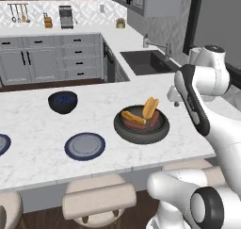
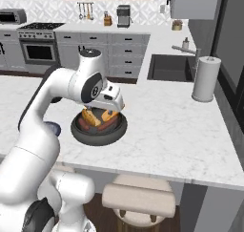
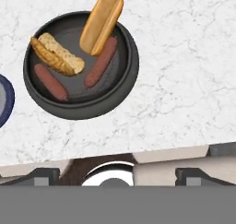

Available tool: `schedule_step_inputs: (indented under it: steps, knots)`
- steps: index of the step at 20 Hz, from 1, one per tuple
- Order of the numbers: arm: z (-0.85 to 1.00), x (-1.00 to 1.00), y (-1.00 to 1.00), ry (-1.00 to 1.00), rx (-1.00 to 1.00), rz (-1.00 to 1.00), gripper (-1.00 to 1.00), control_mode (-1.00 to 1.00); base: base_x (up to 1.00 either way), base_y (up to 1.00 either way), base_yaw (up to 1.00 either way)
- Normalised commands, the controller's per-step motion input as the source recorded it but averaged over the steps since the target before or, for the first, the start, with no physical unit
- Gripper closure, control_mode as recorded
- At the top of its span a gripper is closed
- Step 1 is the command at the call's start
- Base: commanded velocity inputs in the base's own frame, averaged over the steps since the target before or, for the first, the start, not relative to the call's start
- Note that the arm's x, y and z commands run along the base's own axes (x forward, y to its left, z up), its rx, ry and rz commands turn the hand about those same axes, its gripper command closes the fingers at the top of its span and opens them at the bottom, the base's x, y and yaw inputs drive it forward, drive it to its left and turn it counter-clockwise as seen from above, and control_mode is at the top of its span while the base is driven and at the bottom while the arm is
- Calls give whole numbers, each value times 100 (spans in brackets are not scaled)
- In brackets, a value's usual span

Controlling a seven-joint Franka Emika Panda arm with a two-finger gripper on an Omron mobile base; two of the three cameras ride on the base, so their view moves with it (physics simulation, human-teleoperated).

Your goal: Place one bun and one sausage from the bowl on each plate.

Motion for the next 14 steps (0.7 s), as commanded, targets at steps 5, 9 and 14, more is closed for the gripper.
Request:
schedule_step_inputs:
  steps: [5, 9, 14]
  knots:
    - [-21, 93, 15, 0, 3, -26, -100, -100, 0, 0, 0]
    - [-58, 92, 0, 0, 0, -25, -100, -100, 0, 0, 0]
    - [-65, 85, 2, -1, 0, -22, -100, -100, 0, 0, 0]
